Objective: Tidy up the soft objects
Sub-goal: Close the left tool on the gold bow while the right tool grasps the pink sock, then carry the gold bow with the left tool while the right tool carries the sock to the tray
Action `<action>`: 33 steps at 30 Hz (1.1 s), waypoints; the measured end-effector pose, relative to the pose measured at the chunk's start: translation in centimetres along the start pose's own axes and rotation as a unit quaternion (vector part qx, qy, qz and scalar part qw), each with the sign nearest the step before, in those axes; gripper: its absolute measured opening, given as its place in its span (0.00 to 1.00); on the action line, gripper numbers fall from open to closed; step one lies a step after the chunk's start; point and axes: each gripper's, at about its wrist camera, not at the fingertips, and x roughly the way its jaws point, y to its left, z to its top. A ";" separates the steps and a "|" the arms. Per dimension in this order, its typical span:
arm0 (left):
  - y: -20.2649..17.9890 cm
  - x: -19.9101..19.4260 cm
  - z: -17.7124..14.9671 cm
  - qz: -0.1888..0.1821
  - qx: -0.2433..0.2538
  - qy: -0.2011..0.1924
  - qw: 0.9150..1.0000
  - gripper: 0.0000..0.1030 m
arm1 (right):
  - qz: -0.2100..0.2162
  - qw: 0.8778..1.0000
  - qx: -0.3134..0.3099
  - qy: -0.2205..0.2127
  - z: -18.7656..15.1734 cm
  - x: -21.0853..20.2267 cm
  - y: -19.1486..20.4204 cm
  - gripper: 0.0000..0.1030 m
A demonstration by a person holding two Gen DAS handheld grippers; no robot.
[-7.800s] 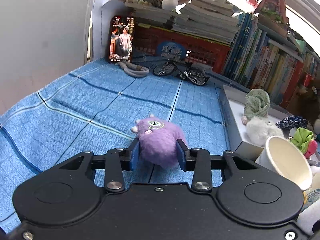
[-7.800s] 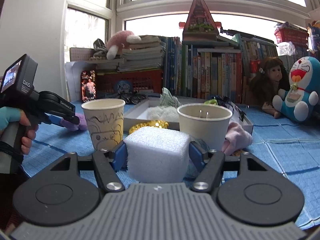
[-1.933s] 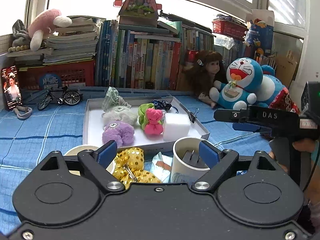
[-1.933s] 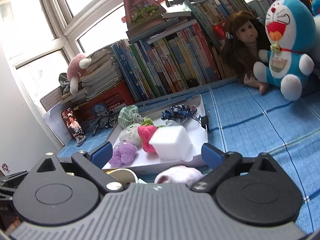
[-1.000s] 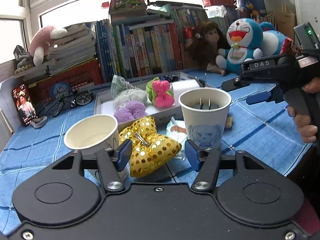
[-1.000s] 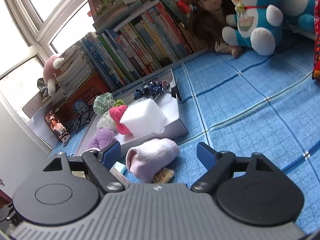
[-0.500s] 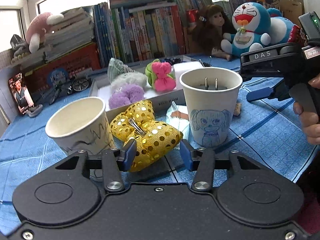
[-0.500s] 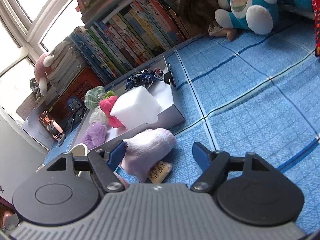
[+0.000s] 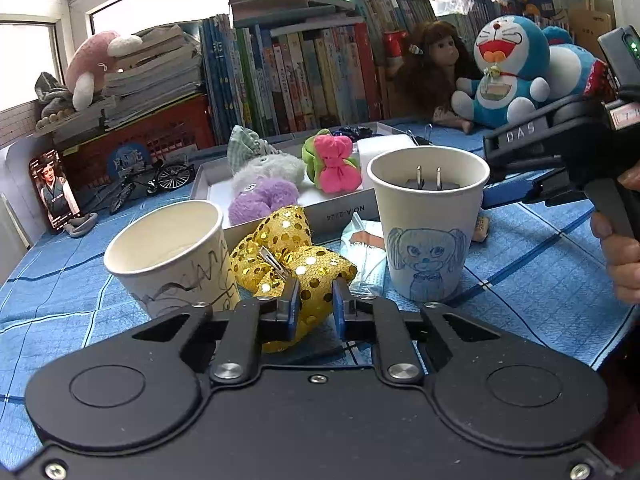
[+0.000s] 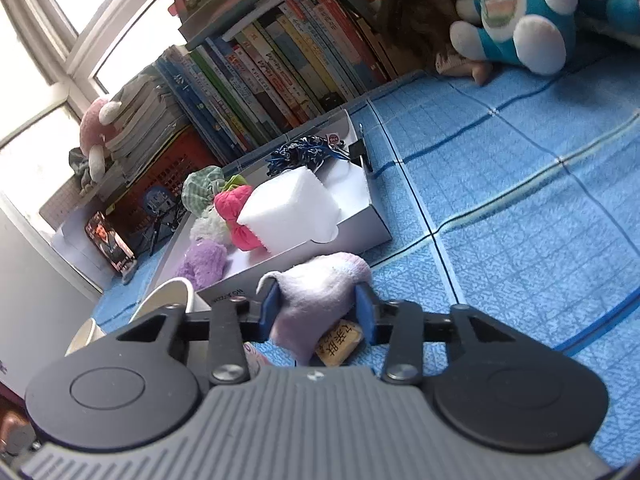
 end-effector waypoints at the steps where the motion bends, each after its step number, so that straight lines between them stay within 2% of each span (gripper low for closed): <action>1: 0.1 -0.2 0.0 0.000 -0.002 -0.001 1.000 0.15 | -0.001 1.000 -0.002 0.000 0.0 -0.1 0.1 0.38; 11: 0.2 -2.2 -0.6 -0.014 -0.011 -0.003 1.000 0.15 | 0.000 1.000 0.009 -0.001 0.0 -1.2 -0.5 0.32; 19: 0.1 -5.0 -1.1 -0.048 -0.019 -0.005 0.999 0.16 | -0.009 1.000 0.006 -0.006 -0.1 -3.0 -0.5 0.29; 24: -0.4 -5.9 -1.7 -0.045 -0.005 -0.019 0.999 0.26 | -0.011 1.000 -0.003 -0.022 0.1 -4.3 -0.5 0.31; 25: -0.5 -5.7 -1.8 -0.036 -0.001 -0.018 0.999 0.31 | -0.009 1.000 -0.006 -0.021 0.2 -4.3 -0.5 0.35; 26: -0.6 -5.5 -1.9 -0.030 0.002 -0.017 0.999 0.39 | -0.007 1.000 -0.006 -0.020 0.2 -4.3 -0.6 0.46; 29: -0.8 -4.7 -2.3 -0.026 -0.002 -0.011 1.000 0.45 | -0.010 1.000 -0.006 -0.016 0.1 -3.9 -0.6 0.61; 33: -0.9 -4.0 -2.4 -0.029 -0.018 -0.007 0.999 0.60 | -0.018 1.000 -0.007 -0.012 -0.3 -3.1 -0.6 0.66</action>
